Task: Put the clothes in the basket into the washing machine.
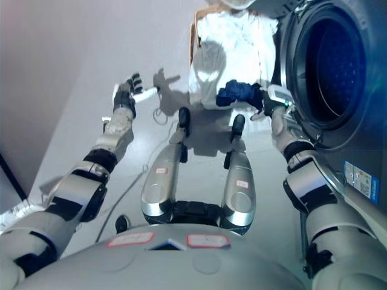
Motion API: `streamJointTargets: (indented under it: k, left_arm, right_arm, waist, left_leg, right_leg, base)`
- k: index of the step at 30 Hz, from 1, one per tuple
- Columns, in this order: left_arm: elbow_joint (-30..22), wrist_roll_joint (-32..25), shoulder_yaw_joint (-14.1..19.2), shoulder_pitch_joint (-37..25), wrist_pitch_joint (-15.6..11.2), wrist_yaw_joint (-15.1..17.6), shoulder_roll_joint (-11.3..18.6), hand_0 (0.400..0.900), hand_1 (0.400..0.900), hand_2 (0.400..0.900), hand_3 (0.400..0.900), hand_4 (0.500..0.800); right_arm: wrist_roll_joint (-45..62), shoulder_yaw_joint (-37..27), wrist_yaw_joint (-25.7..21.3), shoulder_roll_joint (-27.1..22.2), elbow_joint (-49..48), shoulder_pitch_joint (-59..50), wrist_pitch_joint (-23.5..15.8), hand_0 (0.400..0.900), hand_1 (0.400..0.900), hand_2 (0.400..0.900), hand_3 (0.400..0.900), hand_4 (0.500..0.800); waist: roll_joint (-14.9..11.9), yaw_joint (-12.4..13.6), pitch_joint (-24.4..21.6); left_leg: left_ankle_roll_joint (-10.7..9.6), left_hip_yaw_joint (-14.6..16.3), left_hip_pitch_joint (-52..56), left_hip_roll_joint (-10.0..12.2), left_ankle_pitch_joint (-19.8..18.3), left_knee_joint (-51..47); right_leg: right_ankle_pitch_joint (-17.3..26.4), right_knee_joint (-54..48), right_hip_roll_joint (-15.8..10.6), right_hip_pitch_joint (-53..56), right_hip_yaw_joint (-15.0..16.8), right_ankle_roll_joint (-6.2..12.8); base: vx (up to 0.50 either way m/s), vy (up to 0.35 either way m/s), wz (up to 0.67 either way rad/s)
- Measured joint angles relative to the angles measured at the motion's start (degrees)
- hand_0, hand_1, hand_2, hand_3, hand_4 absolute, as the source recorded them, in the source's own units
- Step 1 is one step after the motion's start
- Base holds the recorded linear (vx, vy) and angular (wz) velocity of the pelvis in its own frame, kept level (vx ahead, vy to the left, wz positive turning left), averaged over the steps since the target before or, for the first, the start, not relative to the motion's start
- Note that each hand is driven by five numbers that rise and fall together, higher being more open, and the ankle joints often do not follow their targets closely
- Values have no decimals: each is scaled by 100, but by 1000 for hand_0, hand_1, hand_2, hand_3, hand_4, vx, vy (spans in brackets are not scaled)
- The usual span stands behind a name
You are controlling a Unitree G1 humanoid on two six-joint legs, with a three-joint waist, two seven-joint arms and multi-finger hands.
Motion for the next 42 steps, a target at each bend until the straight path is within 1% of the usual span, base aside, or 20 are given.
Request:
streamJointTargets:
  k: [4,5,7,10,13,14,17,22,27,30,33,42]
  left_arm:
    - [-403,-120,-171,-178,-53,85,-13,900,900,900,900,800]
    - [-463,-119,-218,-186,-104,114,-13,900,900,900,900,800]
    - [-494,-125,-253,-200,-131,140,-24,900,900,900,900,800]
    - [-546,-157,-341,-178,-138,221,-4,900,900,900,900,800]
    - [-755,-225,-415,-182,-152,375,129,900,900,900,900,800]
    - [-818,-231,-430,-191,-160,396,176,900,900,900,900,800]
    - [-909,-336,-434,-215,-162,420,190,900,900,900,900,800]
    - [-1315,-371,-437,-201,-254,515,203,900,900,900,900,800]
    - [-1639,-389,-435,-242,-268,563,264,900,900,900,900,800]
    - [-1846,-392,-433,-255,-300,602,317,900,900,900,900,800]
    - [-1850,-392,-433,-257,-364,606,323,900,900,900,900,800]
    - [-1864,-396,-432,-289,-379,607,321,900,900,900,900,800]
  right_arm:
    - [-117,45,-263,16,137,-406,149,900,900,900,900,800]
    - [-181,72,-326,5,171,-483,177,900,900,900,900,800]
    - [-266,219,-406,9,288,-658,233,900,900,900,900,800]
    - [-457,236,-652,7,400,-843,363,900,900,900,900,800]
    - [-509,231,-976,-37,495,-1237,456,900,900,900,900,800]
    - [-508,231,-1031,-49,512,-1353,506,900,900,900,900,800]
    - [-502,209,-1137,-77,591,-1621,544,900,900,900,900,800]
    - [-485,174,-1179,-178,604,-1757,555,900,900,900,900,800]
    - [-350,163,-1181,-194,622,-1859,552,900,900,900,900,800]
    - [-255,161,-1162,-209,713,-1964,550,900,900,900,900,800]
    - [-198,160,-1136,-229,722,-2037,535,900,900,900,900,800]
    - [-159,171,-1096,-249,727,-2056,514,900,900,900,900,800]
  waist:
    - [2,113,138]
    - [5,116,152]
    - [18,130,180]
    - [28,238,194]
    - [32,306,196]
    - [32,315,196]
    - [46,385,204]
    - [52,422,207]
    - [58,432,210]
    - [73,474,218]
    - [74,508,219]
    - [74,538,219]
  left_leg:
    - [-33,-139,-383,10,43,-9]
    - [-37,-172,-489,9,53,-7]
    - [-44,-229,-654,6,75,-7]
    - [-40,-246,-840,3,95,-8]
    - [-29,-258,-1200,-14,183,-9]
    - [-28,-264,-1318,-19,217,-6]
    - [-10,-283,-1557,-58,290,-11]
    - [30,-327,-1932,-177,388,17]
    - [45,-366,-2340,-284,412,167]
    - [49,-405,-2512,-294,423,213]
    - [44,-407,-2607,-296,422,267]
    - [24,-449,-2643,-303,436,286]
  right_leg:
    - [1,18,23,-333,-103,1]
    - [0,30,23,-430,-137,1]
    - [0,34,22,-565,-198,1]
    - [-3,97,16,-785,-206,4]
    - [-11,222,-5,-1191,-203,11]
    - [-11,279,-11,-1335,-203,11]
    - [-37,455,-58,-1662,-198,30]
    - [-226,988,-201,-2225,-202,68]
    - [-413,1492,-324,-2778,-180,76]
    - [-478,1667,-342,-2987,-195,61]
    - [-511,1772,-353,-3105,-193,47]
    - [-543,1878,-362,-3167,-206,31]
  base:
    - [-67,5,19]
    - [-45,10,12]
    - [-28,16,8]
    - [-31,26,3]
    - [-35,22,4]
    - [0,0,0]
    - [-12,10,3]
    - [-20,9,6]
    - [-29,7,8]
    - [-13,29,3]
    - [4,14,2]
    - [1,-3,6]
